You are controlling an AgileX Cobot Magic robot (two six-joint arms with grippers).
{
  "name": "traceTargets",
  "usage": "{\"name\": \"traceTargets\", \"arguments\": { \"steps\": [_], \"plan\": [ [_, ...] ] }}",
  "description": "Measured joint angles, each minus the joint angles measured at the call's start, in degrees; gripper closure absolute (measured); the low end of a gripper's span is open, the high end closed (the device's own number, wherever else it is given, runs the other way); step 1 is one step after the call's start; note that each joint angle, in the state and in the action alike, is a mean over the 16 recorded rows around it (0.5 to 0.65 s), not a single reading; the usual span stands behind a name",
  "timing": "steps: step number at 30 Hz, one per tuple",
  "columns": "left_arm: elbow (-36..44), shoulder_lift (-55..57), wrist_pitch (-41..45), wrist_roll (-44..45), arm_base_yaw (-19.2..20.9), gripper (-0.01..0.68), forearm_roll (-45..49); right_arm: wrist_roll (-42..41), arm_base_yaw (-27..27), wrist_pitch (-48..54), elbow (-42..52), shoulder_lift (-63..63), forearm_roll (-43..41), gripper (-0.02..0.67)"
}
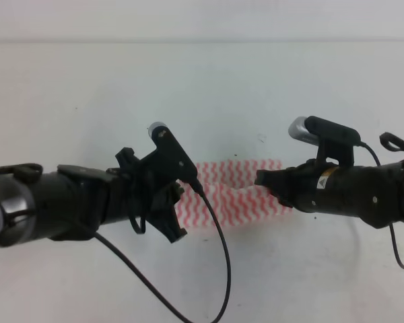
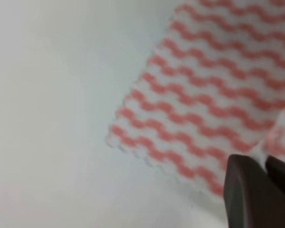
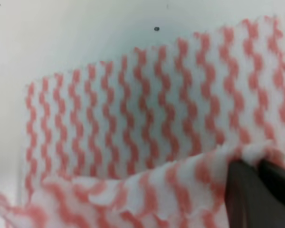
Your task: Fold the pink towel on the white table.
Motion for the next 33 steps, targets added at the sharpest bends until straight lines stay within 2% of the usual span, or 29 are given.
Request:
{"name": "traceTargets", "arguments": {
  "steps": [15, 33],
  "plan": [
    [-1.5, 2.6, -3.5, 0.1, 0.0, 0.677, -2.3, 0.0, 0.0, -1.1, -0.6, 0.5, -0.5, 0.665],
    [-3.0, 3.6, -3.5, 0.2, 0.0, 0.677, -2.3, 0.0, -2.3, -1.6, -0.6, 0.4, -0.5, 0.666]
  ]
}}
